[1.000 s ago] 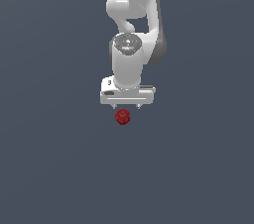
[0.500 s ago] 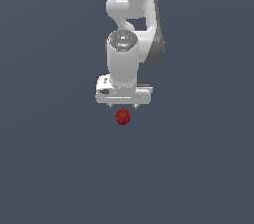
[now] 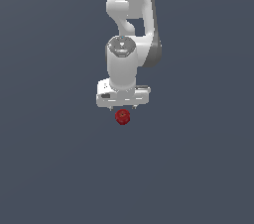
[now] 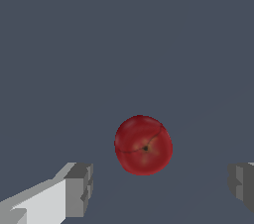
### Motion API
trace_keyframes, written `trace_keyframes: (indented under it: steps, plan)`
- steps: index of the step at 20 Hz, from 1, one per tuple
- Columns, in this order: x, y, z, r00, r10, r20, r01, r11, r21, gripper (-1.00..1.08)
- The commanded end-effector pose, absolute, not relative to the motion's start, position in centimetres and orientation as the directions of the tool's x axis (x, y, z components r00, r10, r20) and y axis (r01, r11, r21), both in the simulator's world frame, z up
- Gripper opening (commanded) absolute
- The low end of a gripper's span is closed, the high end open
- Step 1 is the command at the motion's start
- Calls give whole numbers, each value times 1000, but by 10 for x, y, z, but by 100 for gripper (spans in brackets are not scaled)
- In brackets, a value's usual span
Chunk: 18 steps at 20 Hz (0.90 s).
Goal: Pick up the object and move it to a goal position.
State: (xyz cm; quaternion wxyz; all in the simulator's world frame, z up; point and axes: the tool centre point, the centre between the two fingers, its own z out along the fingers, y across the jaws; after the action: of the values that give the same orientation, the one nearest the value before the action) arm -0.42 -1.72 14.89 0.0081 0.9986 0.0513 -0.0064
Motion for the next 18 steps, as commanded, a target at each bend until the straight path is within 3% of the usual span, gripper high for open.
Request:
trace_keyframes:
  steps: [1, 18]
  plan:
    - [-6, -18, 141, 988, 151, -13, 151, -988, 13, 100]
    - [-22, -21, 98, 906, 424, -1, 424, -906, 1, 100]
